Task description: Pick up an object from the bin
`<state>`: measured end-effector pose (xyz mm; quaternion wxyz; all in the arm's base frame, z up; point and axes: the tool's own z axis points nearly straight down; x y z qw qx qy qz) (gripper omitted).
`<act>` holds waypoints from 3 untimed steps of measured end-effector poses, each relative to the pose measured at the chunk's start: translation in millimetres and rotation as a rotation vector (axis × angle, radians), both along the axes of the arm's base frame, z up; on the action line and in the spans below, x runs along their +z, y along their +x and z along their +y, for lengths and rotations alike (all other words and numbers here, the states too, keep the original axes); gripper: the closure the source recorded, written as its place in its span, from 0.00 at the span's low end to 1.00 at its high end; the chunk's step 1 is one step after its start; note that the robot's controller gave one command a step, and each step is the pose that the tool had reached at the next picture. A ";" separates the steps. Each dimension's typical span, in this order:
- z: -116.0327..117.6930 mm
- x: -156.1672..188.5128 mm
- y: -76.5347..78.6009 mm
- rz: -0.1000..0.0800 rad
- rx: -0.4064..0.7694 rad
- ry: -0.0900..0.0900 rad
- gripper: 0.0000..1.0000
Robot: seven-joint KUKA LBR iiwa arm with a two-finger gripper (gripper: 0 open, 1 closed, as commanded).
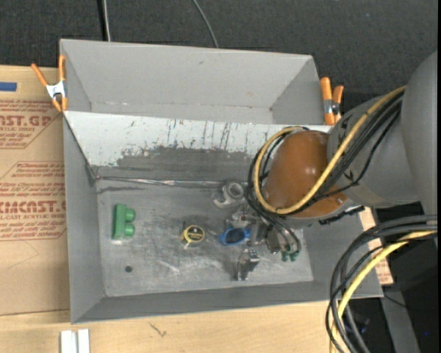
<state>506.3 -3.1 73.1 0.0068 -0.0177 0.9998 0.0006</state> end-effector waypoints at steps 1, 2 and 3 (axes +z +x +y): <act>1.2 0.3 -1.2 0.014 0.002 0.000 1.00; 1.2 -1.8 -1.7 0.012 0.002 0.000 0.00; -66.8 -0.8 -4.3 0.008 0.108 -0.003 0.00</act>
Offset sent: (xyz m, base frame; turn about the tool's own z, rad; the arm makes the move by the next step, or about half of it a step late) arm 0.0000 0.0000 0.0000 0.0000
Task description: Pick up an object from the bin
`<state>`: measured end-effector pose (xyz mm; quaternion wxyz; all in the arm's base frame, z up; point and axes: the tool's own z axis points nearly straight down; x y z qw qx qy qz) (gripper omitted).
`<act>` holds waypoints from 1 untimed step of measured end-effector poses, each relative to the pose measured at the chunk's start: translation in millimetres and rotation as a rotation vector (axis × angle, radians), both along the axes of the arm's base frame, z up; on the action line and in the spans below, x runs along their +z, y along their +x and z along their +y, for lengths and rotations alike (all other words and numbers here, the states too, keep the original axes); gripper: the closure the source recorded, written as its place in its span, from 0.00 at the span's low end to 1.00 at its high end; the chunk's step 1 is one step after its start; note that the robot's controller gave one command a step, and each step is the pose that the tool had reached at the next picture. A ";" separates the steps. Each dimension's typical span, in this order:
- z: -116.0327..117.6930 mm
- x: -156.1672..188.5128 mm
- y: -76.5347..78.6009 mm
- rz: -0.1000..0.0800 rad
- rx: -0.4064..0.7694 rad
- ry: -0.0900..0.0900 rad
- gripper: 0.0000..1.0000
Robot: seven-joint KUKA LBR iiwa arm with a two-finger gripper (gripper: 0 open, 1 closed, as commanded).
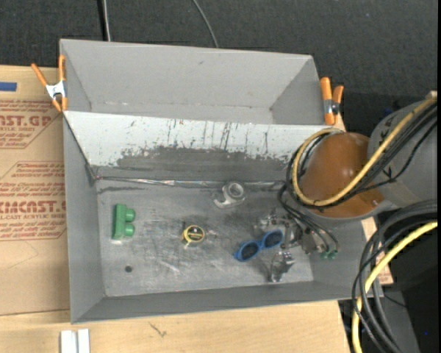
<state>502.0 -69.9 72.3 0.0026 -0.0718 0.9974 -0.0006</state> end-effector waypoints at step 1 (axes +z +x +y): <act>2.7 1.5 0.4 0.003 0.002 0.002 1.00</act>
Offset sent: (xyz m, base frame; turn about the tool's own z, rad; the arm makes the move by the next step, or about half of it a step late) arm 0.0000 0.0000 0.0000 0.0000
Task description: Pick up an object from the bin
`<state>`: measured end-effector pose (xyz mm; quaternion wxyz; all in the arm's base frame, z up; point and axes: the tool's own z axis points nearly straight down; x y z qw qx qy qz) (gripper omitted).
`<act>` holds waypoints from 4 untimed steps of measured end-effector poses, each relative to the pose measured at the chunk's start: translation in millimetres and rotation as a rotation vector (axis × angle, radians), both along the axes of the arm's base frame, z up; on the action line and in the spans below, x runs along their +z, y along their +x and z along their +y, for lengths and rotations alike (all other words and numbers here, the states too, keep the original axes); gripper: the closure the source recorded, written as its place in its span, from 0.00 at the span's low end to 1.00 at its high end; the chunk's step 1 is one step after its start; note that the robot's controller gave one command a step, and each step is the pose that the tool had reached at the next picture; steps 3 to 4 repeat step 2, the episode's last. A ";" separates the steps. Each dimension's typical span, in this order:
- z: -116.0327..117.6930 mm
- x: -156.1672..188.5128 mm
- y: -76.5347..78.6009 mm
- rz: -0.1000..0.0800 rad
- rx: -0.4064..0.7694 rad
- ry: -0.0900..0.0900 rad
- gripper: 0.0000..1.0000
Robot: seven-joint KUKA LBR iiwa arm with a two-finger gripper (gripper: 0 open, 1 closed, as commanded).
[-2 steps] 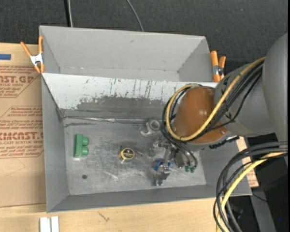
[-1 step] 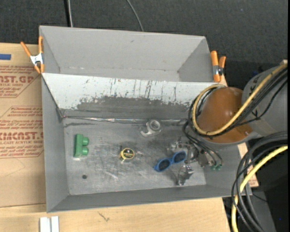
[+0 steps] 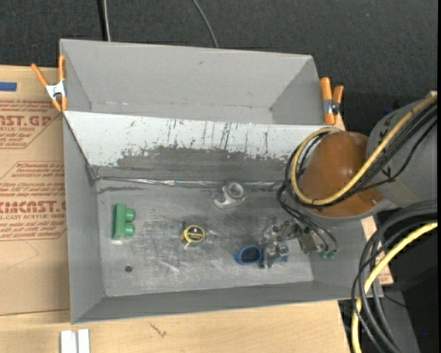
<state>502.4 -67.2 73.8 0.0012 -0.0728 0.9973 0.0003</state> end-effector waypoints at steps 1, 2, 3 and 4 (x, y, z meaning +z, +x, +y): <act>-25.1 121.8 -6.0 -0.007 -0.036 -0.002 1.00; -33.2 200.9 -2.5 -0.009 -0.006 -0.003 1.00; -33.2 200.9 -2.5 -0.009 -0.006 -0.003 1.00; -33.2 200.9 -2.5 -0.009 -0.006 -0.003 1.00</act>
Offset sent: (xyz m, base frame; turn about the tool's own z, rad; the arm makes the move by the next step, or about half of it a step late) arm -0.0080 -0.0248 0.1179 0.0353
